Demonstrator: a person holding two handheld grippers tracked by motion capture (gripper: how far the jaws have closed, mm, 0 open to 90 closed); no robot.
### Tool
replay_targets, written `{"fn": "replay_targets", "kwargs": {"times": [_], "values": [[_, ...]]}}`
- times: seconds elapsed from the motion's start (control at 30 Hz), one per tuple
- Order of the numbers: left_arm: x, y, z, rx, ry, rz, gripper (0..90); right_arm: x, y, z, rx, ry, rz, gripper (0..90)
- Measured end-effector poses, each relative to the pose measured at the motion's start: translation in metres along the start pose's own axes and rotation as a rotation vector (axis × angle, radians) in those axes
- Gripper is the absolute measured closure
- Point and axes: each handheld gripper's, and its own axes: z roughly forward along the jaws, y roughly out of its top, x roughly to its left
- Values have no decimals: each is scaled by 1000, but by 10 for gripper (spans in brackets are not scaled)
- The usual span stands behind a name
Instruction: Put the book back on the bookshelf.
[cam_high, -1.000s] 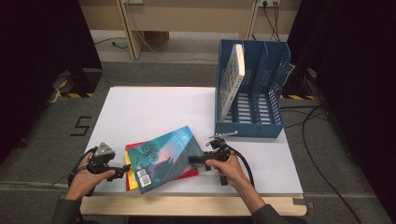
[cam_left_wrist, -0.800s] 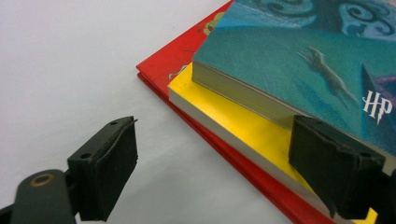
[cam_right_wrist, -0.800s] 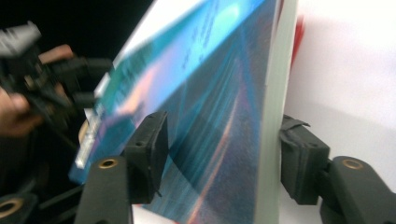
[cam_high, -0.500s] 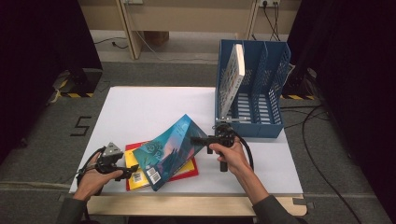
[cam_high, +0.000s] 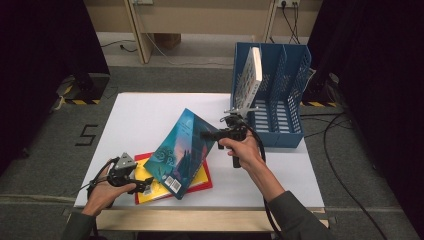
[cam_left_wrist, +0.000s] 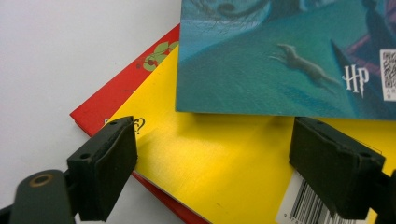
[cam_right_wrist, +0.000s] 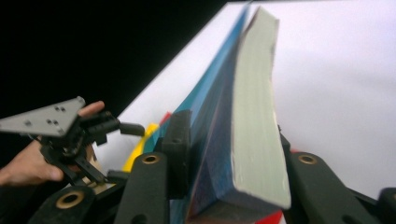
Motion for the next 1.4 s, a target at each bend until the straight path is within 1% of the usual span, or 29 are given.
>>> {"fn": "replay_targets", "kwargs": {"times": [0.07, 0.1, 0.17, 0.2, 0.27, 0.43, 0.53, 0.6, 0.73, 0.8, 0.87, 0.93, 1.03, 1.17, 1.4], "values": [[5, 0, -4, -31, 16, -29, 152, 1, 8, -1, -22, 3, -2, 679], [8, -1, -6, -39, 23, -36, 152, 2, 14, -3, -35, 3, -8, 691], [16, -2, -11, -68, 44, -69, 151, 3, 22, -5, -43, -6, -25, 704], [19, -3, -12, -73, 54, -80, 150, 4, 26, -7, -50, -11, -29, 712], [28, -7, -14, -80, 84, -110, 150, 6, 33, -12, -59, -21, -42, 724], [44, -17, -14, -74, 129, -163, 150, 11, 47, -24, -77, -49, -78, 745], [54, -24, -15, -78, 163, -200, 151, 13, 53, -30, -80, -68, -102, 746], [60, -27, -15, -80, 180, -220, 151, 14, 55, -34, -85, -80, -109, 747], [67, -35, -12, -52, 204, -233, 150, 16, 58, -44, -93, -101, -137, 746], [69, -39, -8, -23, 221, -219, 151, 18, 60, -48, -94, -118, -153, 747], [70, -42, -5, -1, 226, -209, 151, 19, 62, -52, -97, -130, -168, 747], [71, -44, -4, -7, 221, -219, 143, 21, 63, -56, -105, -143, -179, 747], [71, -44, -4, -7, 221, -212, 140, 24, 64, -62, -105, -158, -201, 747], [71, -44, -4, -10, 219, -213, 137, 31, 64, -71, -111, -176, -244, 747], [71, -45, -4, -12, 220, -212, 136, 38, 64, -89, -123, -185, -260, 747]]}}
